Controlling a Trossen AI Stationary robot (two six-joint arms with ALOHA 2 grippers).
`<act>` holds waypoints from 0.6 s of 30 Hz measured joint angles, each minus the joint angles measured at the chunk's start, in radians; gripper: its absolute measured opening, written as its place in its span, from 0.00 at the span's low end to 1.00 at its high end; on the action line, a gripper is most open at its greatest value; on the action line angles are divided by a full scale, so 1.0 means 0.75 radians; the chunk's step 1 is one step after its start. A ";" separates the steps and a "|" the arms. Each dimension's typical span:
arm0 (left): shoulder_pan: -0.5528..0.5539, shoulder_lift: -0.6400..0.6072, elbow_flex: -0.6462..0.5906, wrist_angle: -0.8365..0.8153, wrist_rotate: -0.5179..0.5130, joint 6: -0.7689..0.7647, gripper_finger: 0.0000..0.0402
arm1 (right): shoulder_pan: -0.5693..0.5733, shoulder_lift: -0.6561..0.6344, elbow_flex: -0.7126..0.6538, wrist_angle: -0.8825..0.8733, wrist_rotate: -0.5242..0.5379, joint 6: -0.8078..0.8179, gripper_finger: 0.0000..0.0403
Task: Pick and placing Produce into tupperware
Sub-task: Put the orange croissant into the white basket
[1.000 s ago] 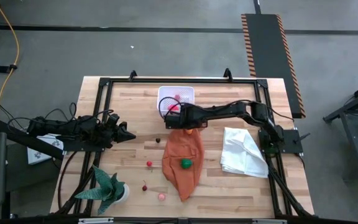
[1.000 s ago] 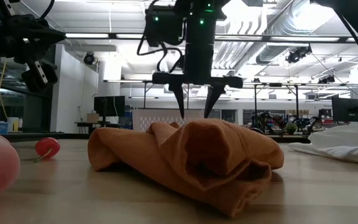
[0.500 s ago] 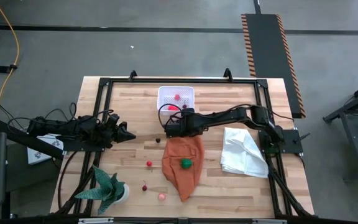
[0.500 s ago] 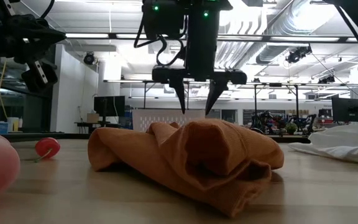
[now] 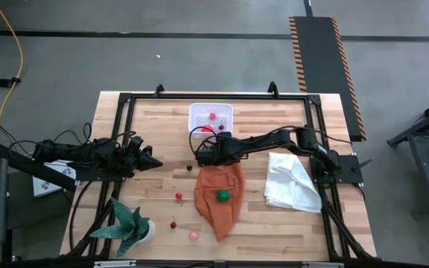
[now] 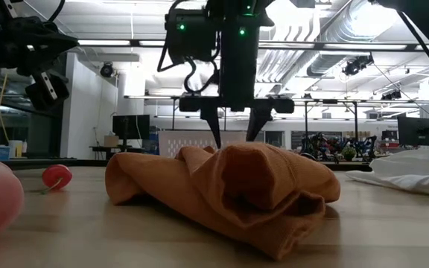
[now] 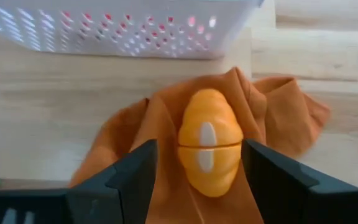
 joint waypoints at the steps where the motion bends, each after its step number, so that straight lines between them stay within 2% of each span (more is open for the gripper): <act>1: 0.000 0.000 0.000 -0.001 0.000 0.000 0.00 | 0.000 0.004 0.000 -0.004 -0.014 0.002 0.56; 7: 0.000 0.000 0.000 0.000 0.007 0.000 0.00 | 0.000 0.017 0.000 0.023 -0.018 -0.019 0.57; 18: 0.000 0.000 0.000 0.005 0.024 0.000 0.00 | 0.000 0.017 0.000 0.022 -0.017 -0.025 0.67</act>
